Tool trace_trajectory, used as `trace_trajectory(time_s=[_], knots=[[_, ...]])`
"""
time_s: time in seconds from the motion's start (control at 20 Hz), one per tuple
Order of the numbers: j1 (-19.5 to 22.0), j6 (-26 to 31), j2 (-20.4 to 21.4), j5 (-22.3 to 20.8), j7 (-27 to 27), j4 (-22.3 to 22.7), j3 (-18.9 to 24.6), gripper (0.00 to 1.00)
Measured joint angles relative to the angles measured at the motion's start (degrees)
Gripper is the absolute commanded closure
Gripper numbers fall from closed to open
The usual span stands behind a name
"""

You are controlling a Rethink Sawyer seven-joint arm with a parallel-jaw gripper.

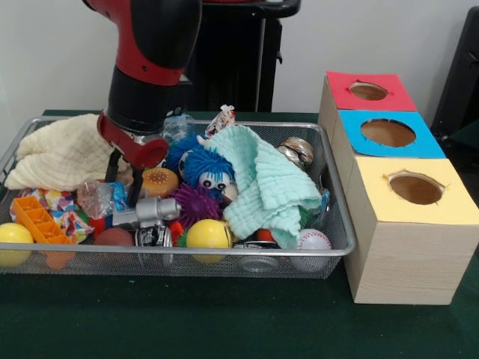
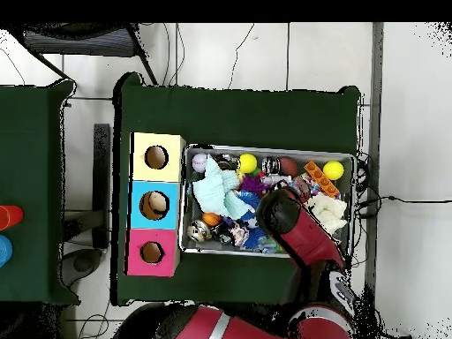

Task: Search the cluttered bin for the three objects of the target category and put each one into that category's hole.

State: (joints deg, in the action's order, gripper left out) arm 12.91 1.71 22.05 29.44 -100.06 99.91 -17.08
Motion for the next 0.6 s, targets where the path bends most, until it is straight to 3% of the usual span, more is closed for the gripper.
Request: trace_trajectory(time_s=[0.3,0.35,0.6], knots=[[-0.18,-0.01,0.04,0.0,0.0,0.13,0.08,0.0],[-0.45,-0.03,0.02,0.01,0.0,0.15,0.07,1.0],[-1.1,-0.03,-0.19,0.02,0.0,0.14,-0.38,1.0]])
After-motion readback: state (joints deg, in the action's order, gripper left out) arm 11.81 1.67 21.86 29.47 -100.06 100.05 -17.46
